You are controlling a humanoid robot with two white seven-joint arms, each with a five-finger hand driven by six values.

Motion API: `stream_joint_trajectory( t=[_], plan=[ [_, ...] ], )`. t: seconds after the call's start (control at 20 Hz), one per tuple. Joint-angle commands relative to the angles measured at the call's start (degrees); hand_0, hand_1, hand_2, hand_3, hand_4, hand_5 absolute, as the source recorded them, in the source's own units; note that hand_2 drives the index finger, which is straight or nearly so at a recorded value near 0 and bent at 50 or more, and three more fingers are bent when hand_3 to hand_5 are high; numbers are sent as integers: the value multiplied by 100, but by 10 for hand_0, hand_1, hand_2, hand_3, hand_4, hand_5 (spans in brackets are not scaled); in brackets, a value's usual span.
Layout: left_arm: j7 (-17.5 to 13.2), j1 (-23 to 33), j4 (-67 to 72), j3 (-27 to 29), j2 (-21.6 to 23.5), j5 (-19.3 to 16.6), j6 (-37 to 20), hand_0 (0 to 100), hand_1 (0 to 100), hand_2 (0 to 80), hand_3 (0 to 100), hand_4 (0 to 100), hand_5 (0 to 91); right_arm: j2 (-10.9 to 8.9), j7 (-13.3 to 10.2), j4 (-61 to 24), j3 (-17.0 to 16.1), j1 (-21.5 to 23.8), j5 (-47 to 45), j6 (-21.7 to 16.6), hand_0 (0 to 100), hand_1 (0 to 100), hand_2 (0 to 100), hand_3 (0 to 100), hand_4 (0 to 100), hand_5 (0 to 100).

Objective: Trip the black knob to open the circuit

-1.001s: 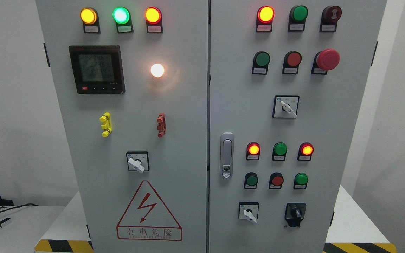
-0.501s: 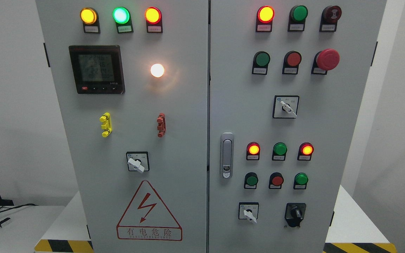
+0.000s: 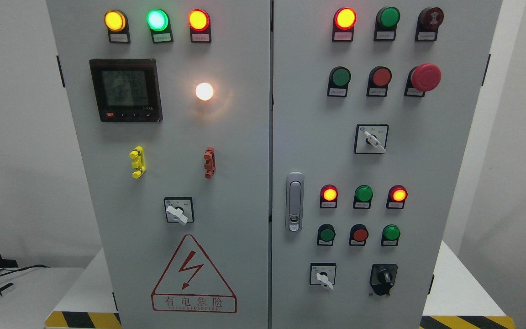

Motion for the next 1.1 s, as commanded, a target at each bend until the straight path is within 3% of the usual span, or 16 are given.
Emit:
stream_joint_trajectory(
  t=[0.0,0.25,0.55,0.7,0.85,0.9,1.05],
  plan=[
    [-4,0,-2,0,-6,-176,2,120,389,0,0,0,0,-236,-2,-1012,0,397,26,17,213,390,0,16,88,0],
    [-4,0,-2,0,3,-176,2,120,389,0,0,0,0,-280,-2,-1749,193,907,26,8,221,406,0,155,182,0],
    [-4,0,-2,0,3,-176,2,120,389,0,0,0,0,-412,-55,-2902,193,1636,9,-79,225,531,20,264,217,133],
    [-4,0,-2,0,-6,-176,2,120,389,0,0,0,0,-412,-72,-3456,132,2049,-18,-377,207,595,140,320,291,199],
    [-4,0,7,0,3,-176,2,120,389,0,0,0,0,-412,-423,-3667,184,2278,-9,-869,190,627,210,441,405,276],
    [-4,0,7,0,3,-176,2,120,389,0,0,0,0,-412,-467,-3737,176,2349,-18,-1036,186,640,231,478,455,333],
    [-4,0,7,0,3,-176,2,120,389,0,0,0,0,-386,-564,-4071,141,2612,0,-1555,188,661,297,614,635,666]
  ],
)
